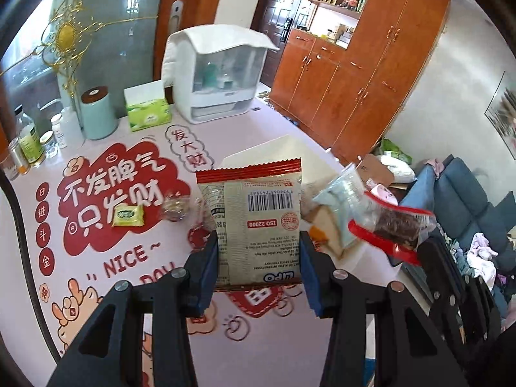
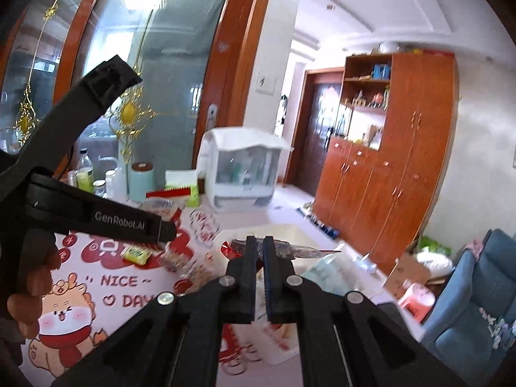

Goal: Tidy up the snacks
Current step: 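Carry both snacks over the white tray and open both tools to release them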

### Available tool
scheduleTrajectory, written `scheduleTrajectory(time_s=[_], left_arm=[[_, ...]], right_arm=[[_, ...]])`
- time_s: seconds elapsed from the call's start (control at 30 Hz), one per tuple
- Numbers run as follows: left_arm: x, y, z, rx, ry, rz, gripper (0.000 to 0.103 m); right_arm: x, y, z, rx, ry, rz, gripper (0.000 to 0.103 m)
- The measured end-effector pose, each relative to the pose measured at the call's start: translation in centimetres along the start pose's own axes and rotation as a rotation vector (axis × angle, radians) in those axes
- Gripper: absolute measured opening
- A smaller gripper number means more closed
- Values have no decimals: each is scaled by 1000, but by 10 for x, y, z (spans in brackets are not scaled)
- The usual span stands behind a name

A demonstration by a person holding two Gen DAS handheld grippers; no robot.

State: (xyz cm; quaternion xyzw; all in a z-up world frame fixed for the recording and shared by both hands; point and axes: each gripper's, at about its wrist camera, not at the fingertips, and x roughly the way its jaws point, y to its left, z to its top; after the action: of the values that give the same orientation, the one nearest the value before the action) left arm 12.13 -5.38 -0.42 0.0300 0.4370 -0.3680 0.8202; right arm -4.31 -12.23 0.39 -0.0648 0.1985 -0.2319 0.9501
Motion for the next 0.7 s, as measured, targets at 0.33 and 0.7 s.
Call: scheduleTrajectory(time_s=[0.33,0.7], left_arm=[[25,-57,43,-27,-36,75,44],[101,-103,91,-147,-31,174,45]], right_arm=[[40,-61,13,5,-56,75,3],[117,-125,2,-91,-14,265,4]])
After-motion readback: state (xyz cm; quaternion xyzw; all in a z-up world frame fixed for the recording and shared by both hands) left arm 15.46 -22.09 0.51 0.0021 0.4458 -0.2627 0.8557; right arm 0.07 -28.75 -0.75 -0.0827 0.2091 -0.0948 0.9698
